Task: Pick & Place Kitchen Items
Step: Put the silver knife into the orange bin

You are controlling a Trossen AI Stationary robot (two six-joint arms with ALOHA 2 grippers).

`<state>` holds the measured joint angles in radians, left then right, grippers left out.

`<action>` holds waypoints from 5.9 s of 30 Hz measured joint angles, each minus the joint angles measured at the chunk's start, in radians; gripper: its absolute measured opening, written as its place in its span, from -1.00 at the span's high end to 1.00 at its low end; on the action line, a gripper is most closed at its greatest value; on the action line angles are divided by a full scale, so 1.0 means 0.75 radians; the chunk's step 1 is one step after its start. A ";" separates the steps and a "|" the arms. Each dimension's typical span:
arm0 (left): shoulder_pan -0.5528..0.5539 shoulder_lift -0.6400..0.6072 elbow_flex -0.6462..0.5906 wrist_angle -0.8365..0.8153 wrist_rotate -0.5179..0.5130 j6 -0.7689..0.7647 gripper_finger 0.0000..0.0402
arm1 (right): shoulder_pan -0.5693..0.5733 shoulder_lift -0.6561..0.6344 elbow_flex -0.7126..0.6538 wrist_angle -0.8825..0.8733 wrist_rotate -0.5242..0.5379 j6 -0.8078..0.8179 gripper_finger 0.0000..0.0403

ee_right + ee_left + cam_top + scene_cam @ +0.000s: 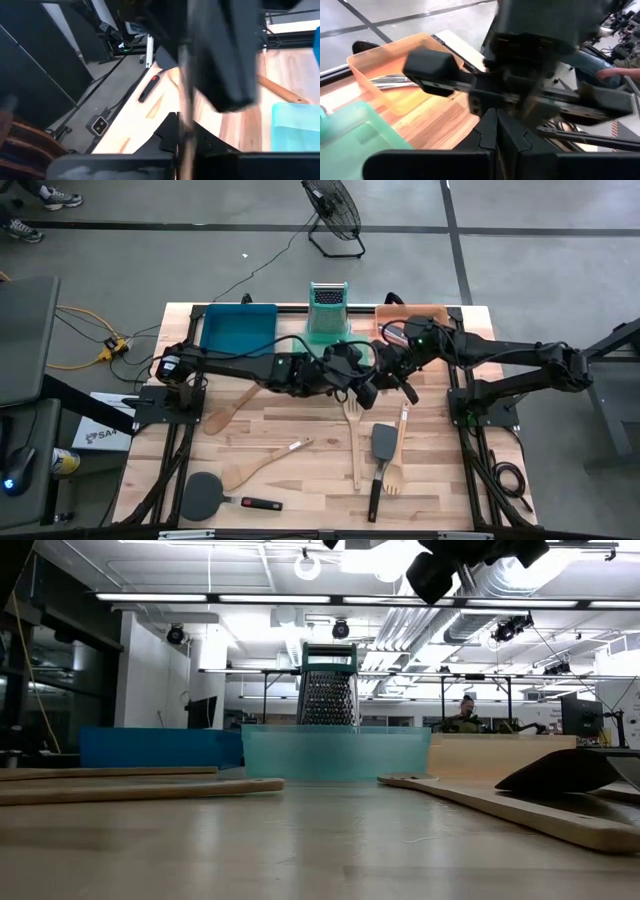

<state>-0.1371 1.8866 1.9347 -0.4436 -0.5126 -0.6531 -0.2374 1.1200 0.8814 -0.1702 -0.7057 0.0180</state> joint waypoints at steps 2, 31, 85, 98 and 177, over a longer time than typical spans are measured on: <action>0.001 0.000 0.000 -0.001 0.000 0.000 1.00 | 0.000 0.000 0.000 0.000 0.022 0.011 0.99; -0.001 0.000 0.000 -0.078 0.008 -0.008 1.00 | -0.001 -0.001 0.000 -0.363 0.393 0.008 0.99; 0.018 0.000 -0.001 -0.917 0.050 0.201 1.00 | 0.180 0.630 -0.001 -0.621 1.083 1.125 0.98; 0.018 0.000 -0.001 -0.960 0.072 0.247 1.00 | 0.291 0.699 -0.001 -0.608 1.142 1.336 0.98; 0.017 0.000 -0.001 -0.979 0.121 0.265 1.00 | 0.998 0.672 -0.095 -0.631 0.882 2.046 0.98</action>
<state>-0.1242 1.8866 1.9339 -1.1781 -0.4217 -0.4543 0.5109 1.6238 0.8104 -0.6434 -0.0441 1.5528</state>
